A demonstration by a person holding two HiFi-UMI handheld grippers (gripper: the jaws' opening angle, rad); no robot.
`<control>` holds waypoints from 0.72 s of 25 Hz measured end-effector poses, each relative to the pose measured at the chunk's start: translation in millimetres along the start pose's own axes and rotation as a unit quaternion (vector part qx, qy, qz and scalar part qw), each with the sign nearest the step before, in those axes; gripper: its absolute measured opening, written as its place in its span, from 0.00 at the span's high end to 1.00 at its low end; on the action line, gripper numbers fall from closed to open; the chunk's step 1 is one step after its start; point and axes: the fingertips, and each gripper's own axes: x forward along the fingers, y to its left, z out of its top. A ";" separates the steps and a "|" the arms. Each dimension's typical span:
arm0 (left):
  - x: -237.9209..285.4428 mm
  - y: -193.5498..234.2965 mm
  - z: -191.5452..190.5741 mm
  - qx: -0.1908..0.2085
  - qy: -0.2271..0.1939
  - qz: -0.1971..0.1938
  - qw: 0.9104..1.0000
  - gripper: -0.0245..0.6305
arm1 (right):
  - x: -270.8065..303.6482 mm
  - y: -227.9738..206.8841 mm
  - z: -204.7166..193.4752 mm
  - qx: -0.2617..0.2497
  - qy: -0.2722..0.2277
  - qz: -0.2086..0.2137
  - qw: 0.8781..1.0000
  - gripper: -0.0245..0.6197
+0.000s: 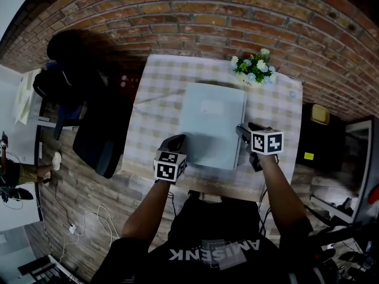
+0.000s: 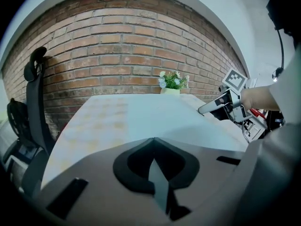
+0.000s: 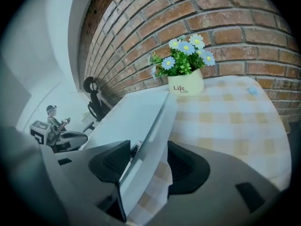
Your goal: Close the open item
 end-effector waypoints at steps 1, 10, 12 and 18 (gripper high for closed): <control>0.9 1.4 -1.4 0.001 0.005 0.003 1.000 0.94 | 1.6 -1.6 -1.4 0.003 0.002 -0.002 1.000 0.56; 6.2 4.6 -6.5 0.000 0.007 -0.002 1.000 0.94 | 6.6 -7.6 -5.8 0.017 0.005 -0.004 1.000 0.55; 6.5 3.2 -6.5 0.006 0.011 -0.003 1.000 0.94 | 7.4 -9.0 -6.8 0.020 0.005 -0.004 1.000 0.54; 10.7 2.3 -10.6 0.041 0.030 0.002 0.999 0.94 | 9.0 -14.4 -12.1 0.059 0.002 0.000 0.998 0.51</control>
